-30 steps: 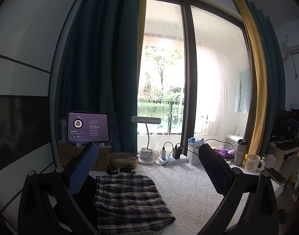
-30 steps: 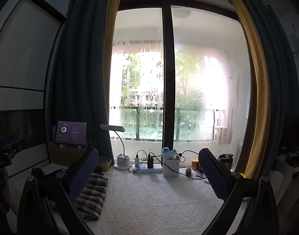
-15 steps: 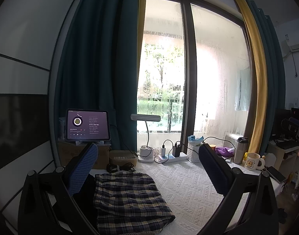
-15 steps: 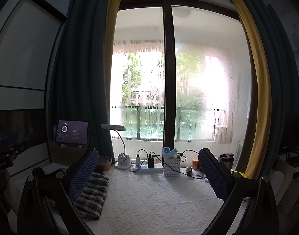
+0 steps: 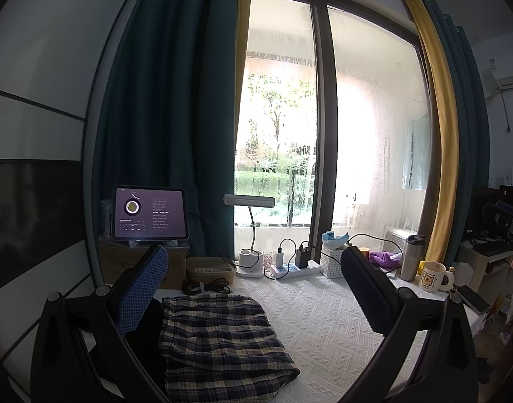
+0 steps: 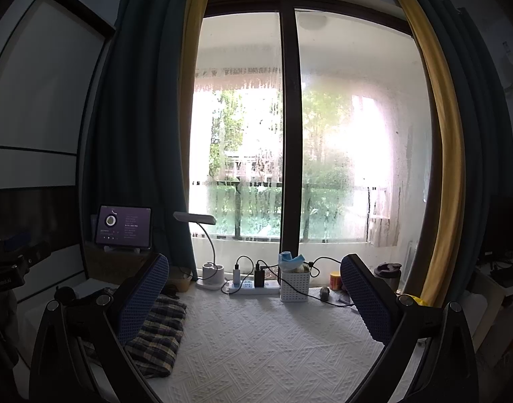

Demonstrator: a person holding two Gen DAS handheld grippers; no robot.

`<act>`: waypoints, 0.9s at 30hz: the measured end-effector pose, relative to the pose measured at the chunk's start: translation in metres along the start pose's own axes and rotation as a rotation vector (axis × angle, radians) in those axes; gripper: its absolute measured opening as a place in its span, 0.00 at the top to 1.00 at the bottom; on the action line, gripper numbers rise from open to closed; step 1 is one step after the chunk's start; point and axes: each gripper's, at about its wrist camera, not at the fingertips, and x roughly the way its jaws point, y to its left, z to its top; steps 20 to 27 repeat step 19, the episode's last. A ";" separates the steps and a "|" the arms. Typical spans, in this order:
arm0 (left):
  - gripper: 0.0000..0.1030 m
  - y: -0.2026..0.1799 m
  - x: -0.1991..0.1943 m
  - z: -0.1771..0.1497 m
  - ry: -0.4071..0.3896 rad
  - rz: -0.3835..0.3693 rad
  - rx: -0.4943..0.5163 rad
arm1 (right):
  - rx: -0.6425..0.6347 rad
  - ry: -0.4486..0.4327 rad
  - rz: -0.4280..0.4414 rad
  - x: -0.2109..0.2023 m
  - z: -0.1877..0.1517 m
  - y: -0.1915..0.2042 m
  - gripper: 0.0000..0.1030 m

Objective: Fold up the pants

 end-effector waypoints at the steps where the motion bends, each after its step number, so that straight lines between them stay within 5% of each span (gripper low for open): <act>1: 0.01 0.000 0.000 0.000 0.000 0.000 0.000 | 0.000 0.000 0.000 0.000 -0.001 0.000 0.00; 27: 0.01 -0.007 -0.001 -0.003 -0.006 -0.013 0.003 | 0.002 0.009 0.000 0.002 -0.002 -0.003 0.00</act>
